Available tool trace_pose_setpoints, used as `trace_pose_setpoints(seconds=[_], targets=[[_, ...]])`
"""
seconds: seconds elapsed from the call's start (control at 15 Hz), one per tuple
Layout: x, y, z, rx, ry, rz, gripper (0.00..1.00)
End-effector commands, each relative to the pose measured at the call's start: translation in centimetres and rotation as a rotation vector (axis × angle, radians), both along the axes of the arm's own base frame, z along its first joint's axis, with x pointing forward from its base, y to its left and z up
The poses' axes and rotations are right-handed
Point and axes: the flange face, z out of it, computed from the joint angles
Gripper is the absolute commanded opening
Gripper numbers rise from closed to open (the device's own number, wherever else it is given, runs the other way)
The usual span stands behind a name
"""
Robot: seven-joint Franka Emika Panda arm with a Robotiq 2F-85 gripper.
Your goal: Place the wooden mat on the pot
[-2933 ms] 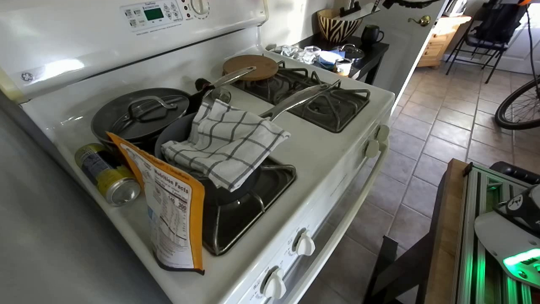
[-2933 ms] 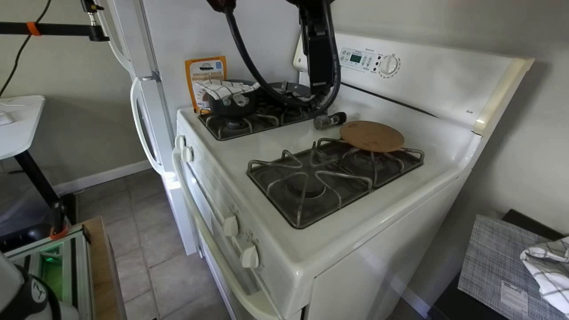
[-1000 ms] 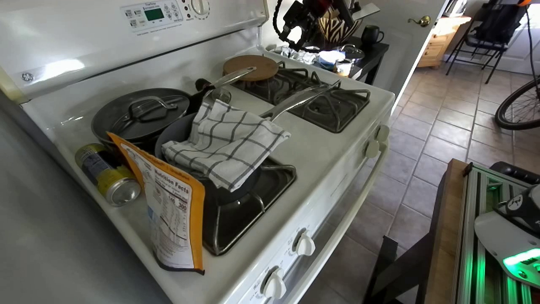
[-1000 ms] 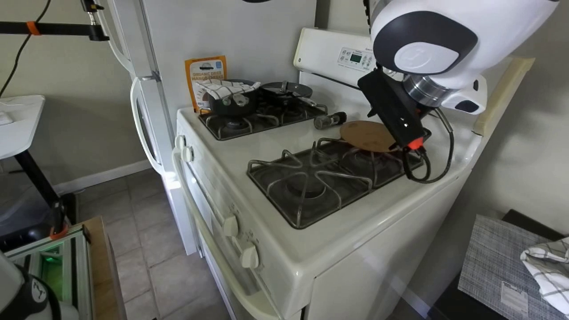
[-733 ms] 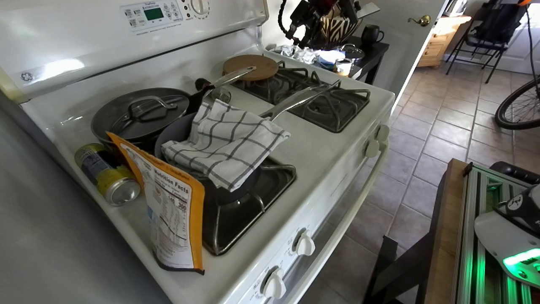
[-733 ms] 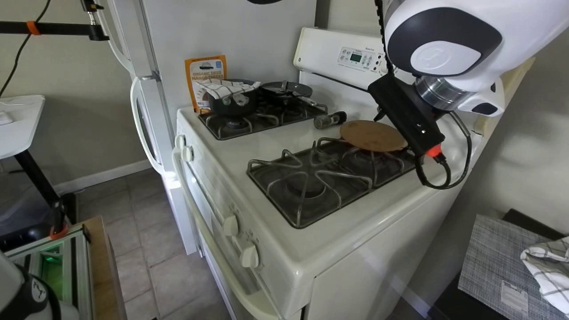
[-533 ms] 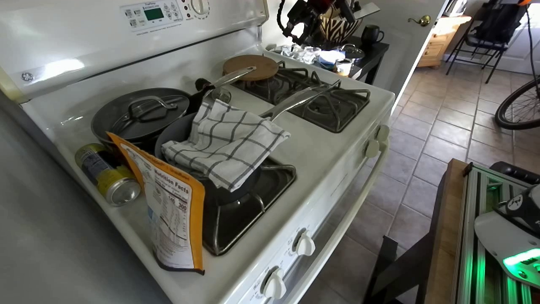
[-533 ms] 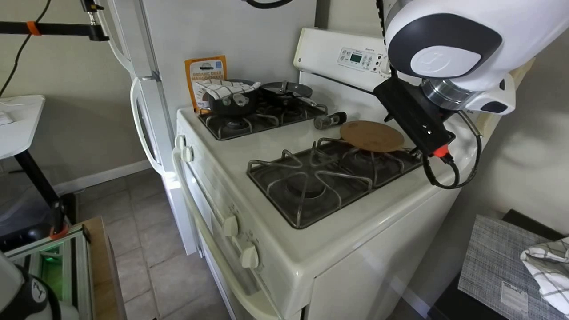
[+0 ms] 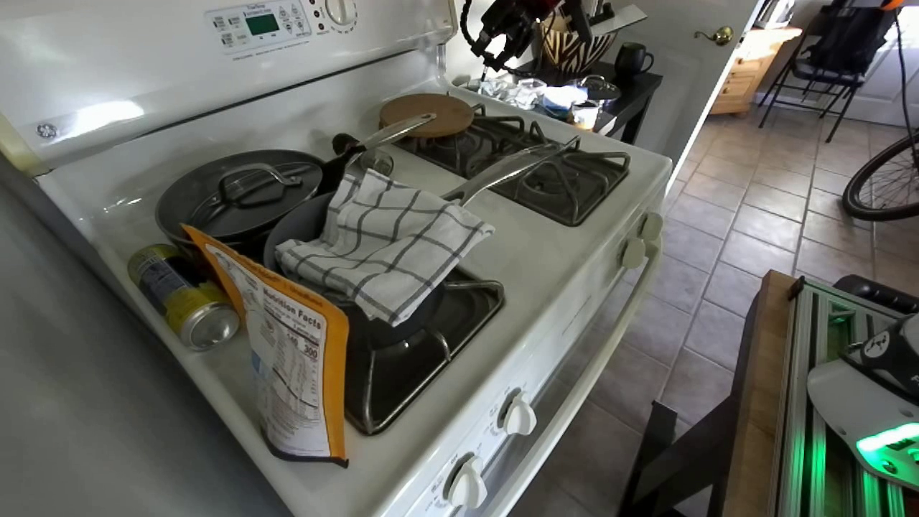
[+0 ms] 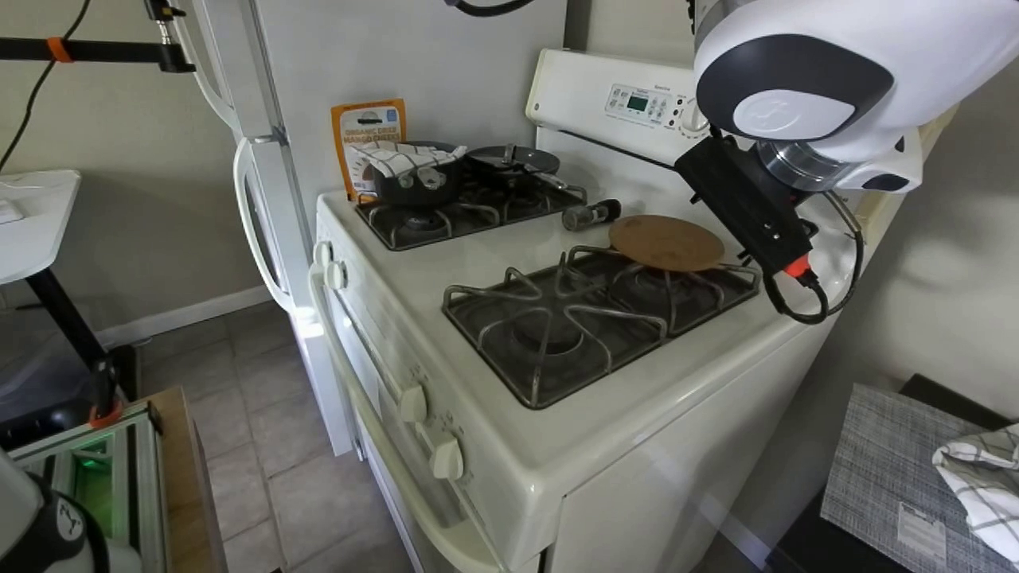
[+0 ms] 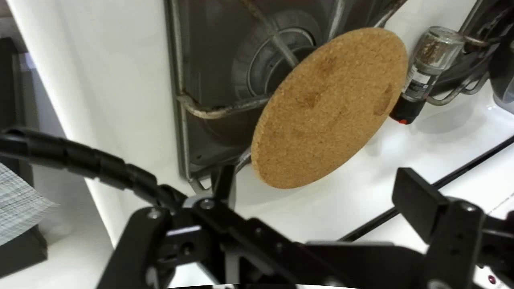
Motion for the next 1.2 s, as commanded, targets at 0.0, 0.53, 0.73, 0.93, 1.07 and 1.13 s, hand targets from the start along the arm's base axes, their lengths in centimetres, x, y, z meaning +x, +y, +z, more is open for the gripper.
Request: trace_pose_setpoints(seconds=[0.0,0.53,0.73,0.93,1.07,1.13], targets=[[1.6,-0.1,-1.5,0.036,-0.02,0.064,1.0],[3.6,0.2,-6.3,0.082,-0.007,0.145,1.0],[4.0,-0.3,-6.7,0.1,-0.026,0.153,1.0],[4.4,-0.3,-7.3,0.127,-0.014,0.181,1.0],[4.6,-0.2,-7.5,0.153,-0.008,0.202,1.0],[4.7,-0.1,-7.6,0.161,0.001,0.213,1.0]])
